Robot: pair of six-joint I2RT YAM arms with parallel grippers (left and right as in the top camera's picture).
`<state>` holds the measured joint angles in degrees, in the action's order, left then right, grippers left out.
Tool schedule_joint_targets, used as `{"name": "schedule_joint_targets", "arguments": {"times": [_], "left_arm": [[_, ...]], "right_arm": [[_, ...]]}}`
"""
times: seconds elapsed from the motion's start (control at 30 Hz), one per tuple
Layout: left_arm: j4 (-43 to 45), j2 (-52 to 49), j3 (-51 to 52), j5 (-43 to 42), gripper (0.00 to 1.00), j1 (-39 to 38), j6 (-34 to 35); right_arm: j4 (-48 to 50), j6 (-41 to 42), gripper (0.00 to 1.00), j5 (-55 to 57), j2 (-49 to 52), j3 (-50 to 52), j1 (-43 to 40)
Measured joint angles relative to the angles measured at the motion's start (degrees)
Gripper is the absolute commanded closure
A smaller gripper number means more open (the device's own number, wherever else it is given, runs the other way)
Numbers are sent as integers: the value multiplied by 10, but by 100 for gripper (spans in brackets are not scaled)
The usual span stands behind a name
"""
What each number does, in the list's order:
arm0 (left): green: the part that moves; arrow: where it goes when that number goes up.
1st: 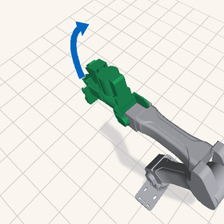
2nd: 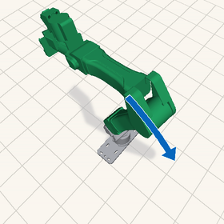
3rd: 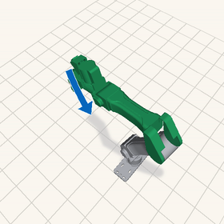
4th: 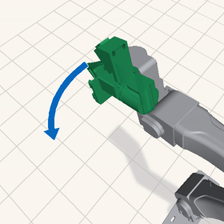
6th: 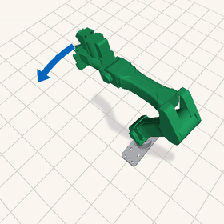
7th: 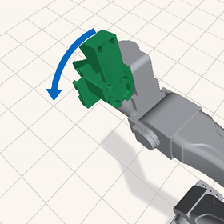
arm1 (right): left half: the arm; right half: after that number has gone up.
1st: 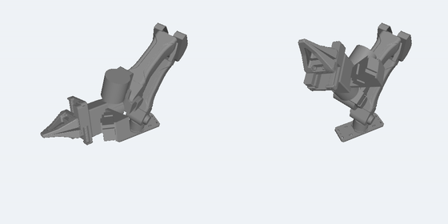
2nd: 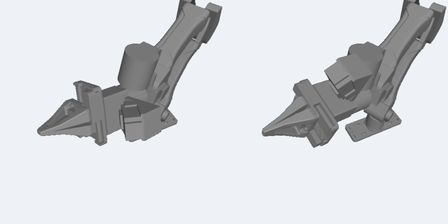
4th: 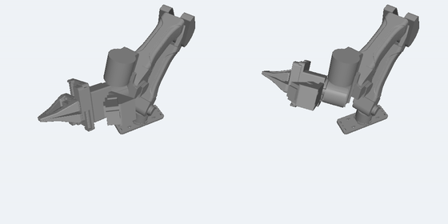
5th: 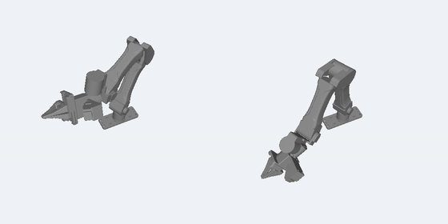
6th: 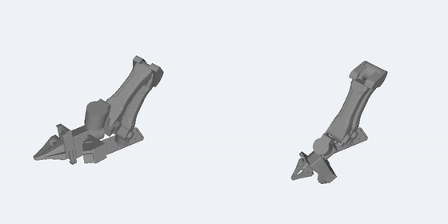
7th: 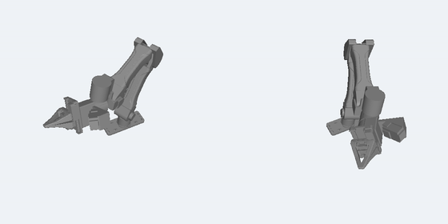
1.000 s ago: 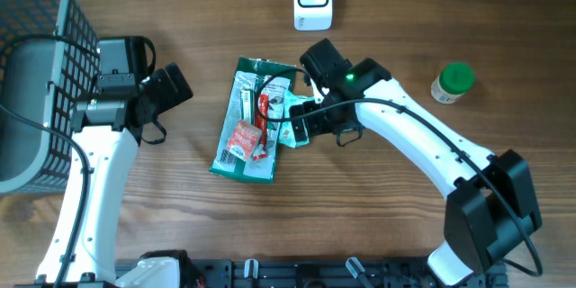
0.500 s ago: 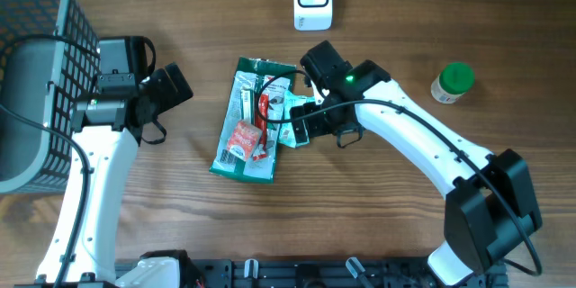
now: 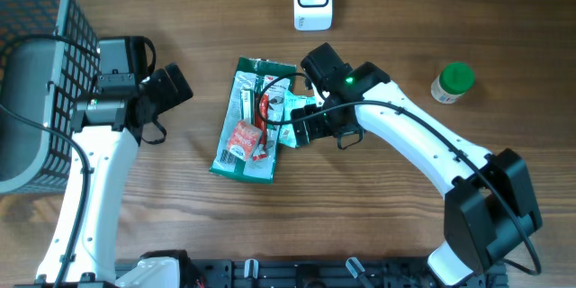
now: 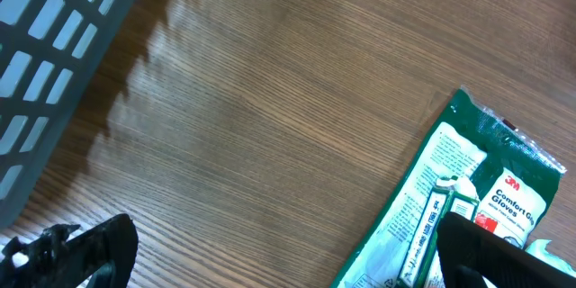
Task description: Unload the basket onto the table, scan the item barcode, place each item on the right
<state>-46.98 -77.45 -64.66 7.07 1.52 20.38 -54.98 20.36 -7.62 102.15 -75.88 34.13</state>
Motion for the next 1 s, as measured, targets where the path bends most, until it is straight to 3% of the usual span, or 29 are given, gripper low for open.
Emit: {"name": "schedule_joint_targets", "arguments": {"times": [1.0], "left_arm": [[0, 0, 0, 0, 0, 0, 0]], "right_arm": [[-15, 0, 0, 0, 0, 0, 0]]}}
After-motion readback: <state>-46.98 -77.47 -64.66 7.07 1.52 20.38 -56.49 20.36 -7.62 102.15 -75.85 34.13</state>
